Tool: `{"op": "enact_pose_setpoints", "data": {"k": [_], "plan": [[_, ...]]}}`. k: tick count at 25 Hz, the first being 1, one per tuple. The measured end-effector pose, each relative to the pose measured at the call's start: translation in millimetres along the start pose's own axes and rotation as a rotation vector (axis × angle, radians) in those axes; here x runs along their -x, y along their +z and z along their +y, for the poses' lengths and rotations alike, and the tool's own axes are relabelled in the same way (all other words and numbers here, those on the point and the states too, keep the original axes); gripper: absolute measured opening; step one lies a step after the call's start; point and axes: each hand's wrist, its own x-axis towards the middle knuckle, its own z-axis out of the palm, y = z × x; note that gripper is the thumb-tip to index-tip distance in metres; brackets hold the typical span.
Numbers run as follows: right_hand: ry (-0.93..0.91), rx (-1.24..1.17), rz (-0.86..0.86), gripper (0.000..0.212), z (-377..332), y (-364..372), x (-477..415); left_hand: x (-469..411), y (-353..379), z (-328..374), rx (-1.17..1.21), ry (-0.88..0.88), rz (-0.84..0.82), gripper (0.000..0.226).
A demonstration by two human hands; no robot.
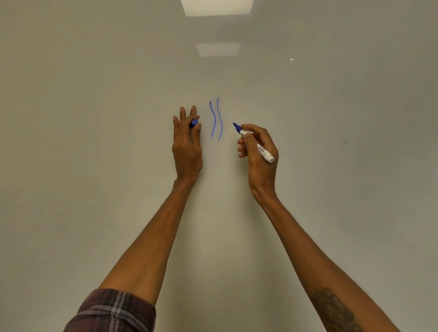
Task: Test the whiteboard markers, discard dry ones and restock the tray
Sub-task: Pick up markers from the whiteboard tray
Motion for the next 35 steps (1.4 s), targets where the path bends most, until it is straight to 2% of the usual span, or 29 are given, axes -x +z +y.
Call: {"op": "enact_pose_setpoints", "data": {"k": [8, 14, 19, 23, 26, 31, 35], "plan": [[-0.325, 0.331, 0.054, 0.031, 16, 17, -21, 0, 6, -14, -0.101, 0.086, 0.025, 0.049], [-0.513, 0.461, 0.06, 0.035, 17, 28, -45, 3, 6, -17, -0.096, 0.1, 0.026, 0.049], [-0.541, 0.603, 0.008, 0.037, 23, 27, -48, 1, 5, -16, -0.099, 0.115, 0.034, 0.048], [-0.514, 0.678, 0.104, 0.027, 46, 11, -5, 2, 4, -16, -0.093, 0.112, 0.029, 0.048], [-0.466, 0.673, 0.108, 0.024, 51, 11, 16, 3, 3, -15, -0.088, 0.094, 0.023, 0.05], [-0.469, 0.526, 0.146, 0.032, 20, 16, -31, 3, 3, -14, -0.069, 0.091, 0.036, 0.046], [-0.535, 0.621, 0.088, 0.034, 17, 19, -53, 2, 3, -13, -0.078, 0.13, 0.069, 0.043]]}}
